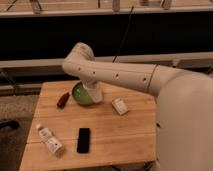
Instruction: Place the ceramic cup in the ceramic bowl
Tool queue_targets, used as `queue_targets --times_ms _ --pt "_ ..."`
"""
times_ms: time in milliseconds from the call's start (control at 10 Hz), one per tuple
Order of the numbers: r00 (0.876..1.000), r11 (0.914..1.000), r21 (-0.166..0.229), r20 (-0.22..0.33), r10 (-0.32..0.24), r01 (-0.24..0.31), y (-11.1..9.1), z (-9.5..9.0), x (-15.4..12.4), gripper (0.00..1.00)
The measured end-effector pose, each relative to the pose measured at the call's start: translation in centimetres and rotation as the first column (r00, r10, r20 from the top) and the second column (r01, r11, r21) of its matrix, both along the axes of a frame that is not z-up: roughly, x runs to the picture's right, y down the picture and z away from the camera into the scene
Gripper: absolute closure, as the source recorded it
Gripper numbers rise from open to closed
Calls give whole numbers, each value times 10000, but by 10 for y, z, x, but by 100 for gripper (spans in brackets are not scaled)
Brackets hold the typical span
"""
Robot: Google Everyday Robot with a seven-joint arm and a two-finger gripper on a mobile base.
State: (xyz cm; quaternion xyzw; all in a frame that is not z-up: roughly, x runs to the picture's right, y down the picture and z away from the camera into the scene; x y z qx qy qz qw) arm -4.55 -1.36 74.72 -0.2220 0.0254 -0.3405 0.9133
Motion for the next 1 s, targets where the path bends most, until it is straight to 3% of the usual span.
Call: queue_targets --times_ms 200,500,700,1000 --pt "9994 9989 357 -174 -313 320 -39 -22 -10 100" --pt "9991 9984 402 -145 -392 398 -66 -35 -18 100" --pt "9992 9986 330 -74 -399 401 -71 -31 -23 100" --pt "9995 9993 301 193 -247 241 -60 -1 -25 100"
